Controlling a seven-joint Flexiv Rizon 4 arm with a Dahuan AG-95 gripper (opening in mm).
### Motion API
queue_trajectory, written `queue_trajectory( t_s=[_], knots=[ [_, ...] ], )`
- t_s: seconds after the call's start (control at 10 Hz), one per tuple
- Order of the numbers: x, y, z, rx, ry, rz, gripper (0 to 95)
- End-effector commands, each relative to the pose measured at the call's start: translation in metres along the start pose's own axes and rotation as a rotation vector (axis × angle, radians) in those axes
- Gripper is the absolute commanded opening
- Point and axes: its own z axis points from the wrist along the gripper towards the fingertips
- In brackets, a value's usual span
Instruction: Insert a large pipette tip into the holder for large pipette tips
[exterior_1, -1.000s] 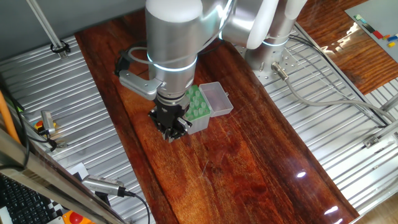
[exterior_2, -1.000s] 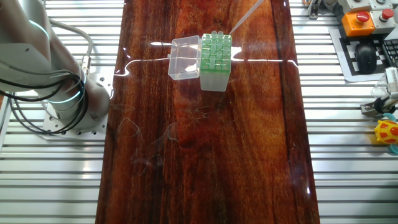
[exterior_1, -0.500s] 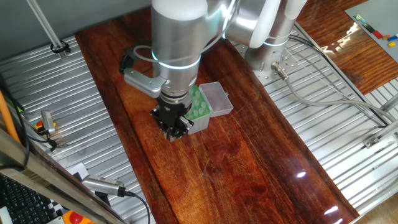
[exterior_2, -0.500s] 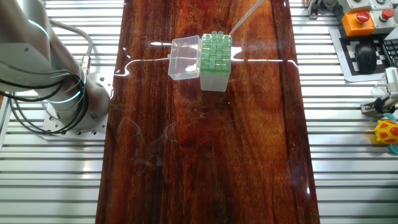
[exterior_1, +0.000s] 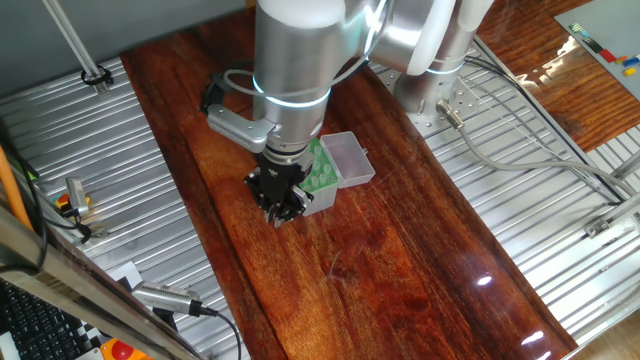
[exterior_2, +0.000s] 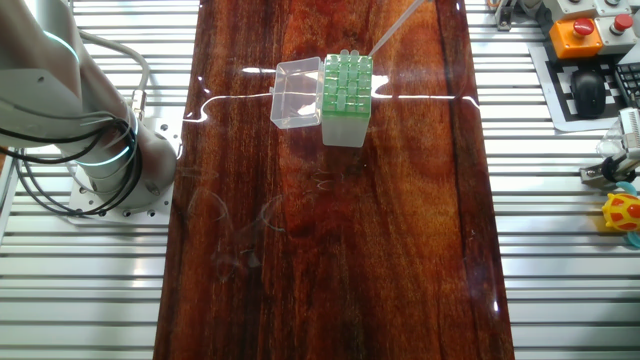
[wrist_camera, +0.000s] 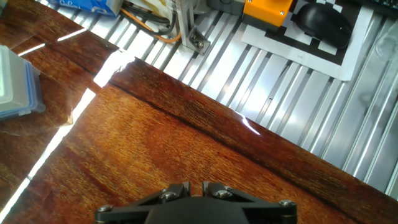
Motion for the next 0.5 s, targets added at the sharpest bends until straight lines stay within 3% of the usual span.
queue_trajectory(
  t_s=[0.1,0.5],
  knots=[
    [0.0022,-0.0001,-0.0013,0.007,-0.012,-0.001,0.0],
    [0.0069,-0.0025,-0.0046,0.014,-0.033,-0.007,0.0]
  ],
)
